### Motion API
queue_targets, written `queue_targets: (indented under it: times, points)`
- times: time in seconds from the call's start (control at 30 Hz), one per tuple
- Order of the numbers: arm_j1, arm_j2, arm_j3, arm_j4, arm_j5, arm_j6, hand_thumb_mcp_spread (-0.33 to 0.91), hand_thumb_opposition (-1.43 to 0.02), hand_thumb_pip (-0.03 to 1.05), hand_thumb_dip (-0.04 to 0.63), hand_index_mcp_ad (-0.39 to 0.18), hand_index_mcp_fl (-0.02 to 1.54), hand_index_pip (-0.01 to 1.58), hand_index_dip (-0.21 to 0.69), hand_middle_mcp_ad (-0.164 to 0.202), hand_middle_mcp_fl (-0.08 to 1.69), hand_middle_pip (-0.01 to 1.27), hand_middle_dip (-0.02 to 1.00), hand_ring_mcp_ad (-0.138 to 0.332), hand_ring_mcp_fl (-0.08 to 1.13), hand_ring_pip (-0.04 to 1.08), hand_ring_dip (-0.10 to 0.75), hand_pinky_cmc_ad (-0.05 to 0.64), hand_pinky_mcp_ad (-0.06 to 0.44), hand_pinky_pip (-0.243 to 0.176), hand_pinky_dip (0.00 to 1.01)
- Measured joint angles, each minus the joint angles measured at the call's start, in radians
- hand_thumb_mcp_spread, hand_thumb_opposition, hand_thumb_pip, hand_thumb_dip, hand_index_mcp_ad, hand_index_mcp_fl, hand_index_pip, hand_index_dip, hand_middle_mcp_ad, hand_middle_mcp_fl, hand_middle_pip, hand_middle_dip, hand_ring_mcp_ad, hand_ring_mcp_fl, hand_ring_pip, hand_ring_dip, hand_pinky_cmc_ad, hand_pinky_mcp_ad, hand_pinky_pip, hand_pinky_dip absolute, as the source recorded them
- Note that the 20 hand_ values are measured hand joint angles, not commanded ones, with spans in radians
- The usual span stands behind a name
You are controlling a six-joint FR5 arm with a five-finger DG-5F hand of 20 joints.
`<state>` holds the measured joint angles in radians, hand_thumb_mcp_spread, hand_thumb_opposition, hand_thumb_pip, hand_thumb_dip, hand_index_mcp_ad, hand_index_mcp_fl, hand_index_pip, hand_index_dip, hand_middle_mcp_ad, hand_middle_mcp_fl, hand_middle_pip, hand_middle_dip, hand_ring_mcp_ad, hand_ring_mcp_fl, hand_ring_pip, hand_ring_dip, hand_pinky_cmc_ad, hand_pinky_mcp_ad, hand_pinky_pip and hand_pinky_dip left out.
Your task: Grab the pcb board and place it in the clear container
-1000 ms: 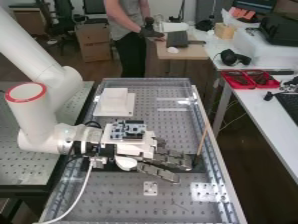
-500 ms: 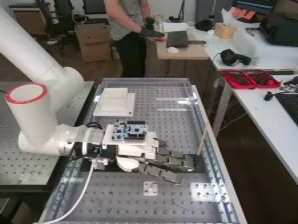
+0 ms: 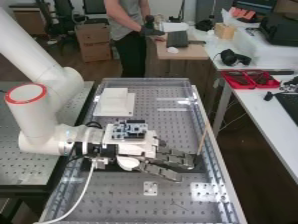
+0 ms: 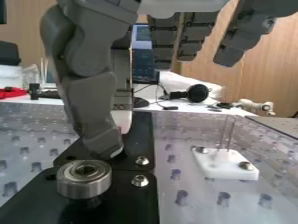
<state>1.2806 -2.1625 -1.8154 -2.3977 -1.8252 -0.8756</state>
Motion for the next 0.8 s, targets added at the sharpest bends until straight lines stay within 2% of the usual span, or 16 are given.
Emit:
queue_targets:
  times: [0.43,0.8]
  points:
    - [0.003,0.066,-0.018,0.025,0.002,0.053,0.71,-0.86,0.42,0.234,-0.216,0.53,1.42,0.14,0.084,0.05,0.15,0.16,0.075,0.0,0.09,0.037,0.316,0.197,-0.075,0.18]
    - [0.04,0.215,-0.076,0.055,-0.01,0.09,0.71,-0.88,0.42,0.234,-0.211,0.58,1.38,0.14,0.084,0.05,0.15,0.16,0.079,0.01,0.08,0.037,0.314,0.194,-0.073,0.18]
